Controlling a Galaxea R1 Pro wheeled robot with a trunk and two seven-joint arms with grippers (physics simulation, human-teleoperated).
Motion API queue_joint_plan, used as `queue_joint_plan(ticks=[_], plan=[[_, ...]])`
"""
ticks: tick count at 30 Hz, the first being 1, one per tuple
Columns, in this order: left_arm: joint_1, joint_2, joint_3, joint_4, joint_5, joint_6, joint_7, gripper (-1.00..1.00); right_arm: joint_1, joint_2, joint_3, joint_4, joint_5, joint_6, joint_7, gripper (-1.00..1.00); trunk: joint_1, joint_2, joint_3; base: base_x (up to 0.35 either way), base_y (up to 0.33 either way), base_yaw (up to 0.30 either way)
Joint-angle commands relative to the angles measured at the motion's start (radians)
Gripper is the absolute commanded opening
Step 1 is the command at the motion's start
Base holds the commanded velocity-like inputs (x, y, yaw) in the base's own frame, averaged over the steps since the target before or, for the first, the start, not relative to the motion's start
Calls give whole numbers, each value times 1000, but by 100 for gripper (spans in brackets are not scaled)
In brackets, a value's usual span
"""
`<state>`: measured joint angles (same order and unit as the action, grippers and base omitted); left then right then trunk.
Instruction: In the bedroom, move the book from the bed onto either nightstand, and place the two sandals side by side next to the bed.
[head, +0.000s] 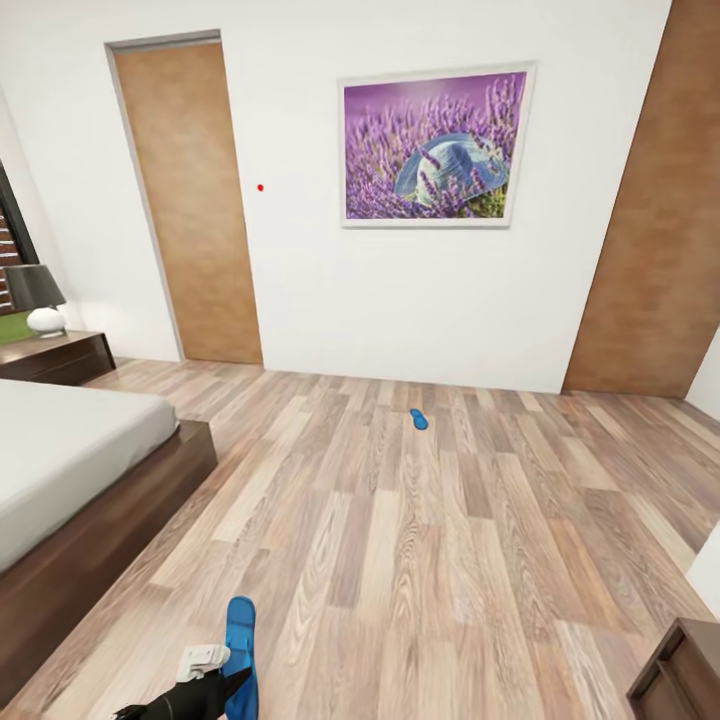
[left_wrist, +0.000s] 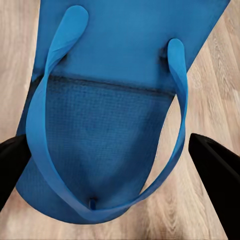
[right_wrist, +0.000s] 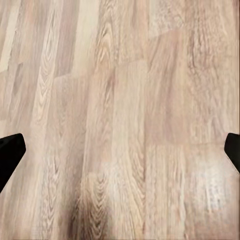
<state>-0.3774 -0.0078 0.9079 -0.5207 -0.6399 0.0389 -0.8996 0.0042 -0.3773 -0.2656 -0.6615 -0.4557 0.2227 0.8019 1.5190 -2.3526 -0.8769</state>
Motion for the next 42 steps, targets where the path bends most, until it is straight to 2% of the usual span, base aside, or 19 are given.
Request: queue_joint_plan(ticks=[1,5,8,12,13,14,17,19,21,22,23,24,26,28,31,33,36,39,42], plan=[[-2,-1,8,-1,-4,4,-7,-100,0,0,1,28,-8,10,-51,100,0,0,-1,330,0,0],[-2,-1,7,-1,-5,4,-7,-100,-5,8,5,66,16,17,-393,100,0,0,-1,330,0,0],[-2,-1,7,-1,-6,4,-8,-100,-38,22,7,70,37,30,-501,100,0,0,-1,329,0,0],[-2,-2,6,-1,-7,4,-9,-100,-93,30,15,71,76,72,-528,100,0,0,-1,322,0,0],[-2,-3,6,-1,-7,4,-9,-100,-98,31,31,71,91,83,-530,100,0,0,-1,318,0,0],[-2,-3,6,-1,-7,4,-9,-100,-105,31,88,66,109,98,-516,100,0,0,-1,316,0,0],[-2,-4,6,-1,-7,4,-9,-100,-108,31,117,33,114,124,-438,100,0,0,-1,316,0,0],[-2,-4,6,-1,-7,4,-8,-100,-111,31,127,-57,114,274,-351,100,0,0,-1,315,0,0],[-2,-4,6,-1,-7,4,-8,-100,-111,33,131,-168,116,458,-324,100,0,0,-1,315,0,0],[-2,-4,6,-1,-7,4,-8,-100,-111,37,132,-199,118,494,-322,100,0,0,-1,315,0,0],[-2,-4,6,-1,-8,4,-8,-100,-111,66,133,-285,132,563,-342,100,0,0,-1,315,0,0],[-2,-4,5,-1,-8,4,-8,-100,-112,113,134,-338,172,598,-419,100,0,0,-1,315,0,0],[-2,-4,6,-1,-8,4,-9,-100,-113,163,134,-368,259,618,-586,100,0,0,-1,315,0,0],[-2,-4,6,-1,-8,4,-10,-100,-113,186,134,-359,338,597,-712,100,0,0,-1,315,0,0],[-2,-4,6,-1,-9,4,-10,-100,-112,195,133,-278,380,470,-768,100,0,0,-1,315,0,0],[-2,-4,6,-1,-9,4,-10,-100,-112,194,132,-222,372,407,-725,100,0,0,-1,315,0,0],[-2,-4,6,-1,-8,4,-10,-100,-112,191,129,-116,343,352,-506,100,0,0,-1,315,0,0],[-2,-4,6,-1,-8,4,-9,-100,-112,175,126,20,331,292,-188,100,0,0,-1,315,0,0],[-2,-4,6,-1,-8,4,-11,-100,-113,168,125,83,329,220,-67,100,0,0,-1,315,0,0]])
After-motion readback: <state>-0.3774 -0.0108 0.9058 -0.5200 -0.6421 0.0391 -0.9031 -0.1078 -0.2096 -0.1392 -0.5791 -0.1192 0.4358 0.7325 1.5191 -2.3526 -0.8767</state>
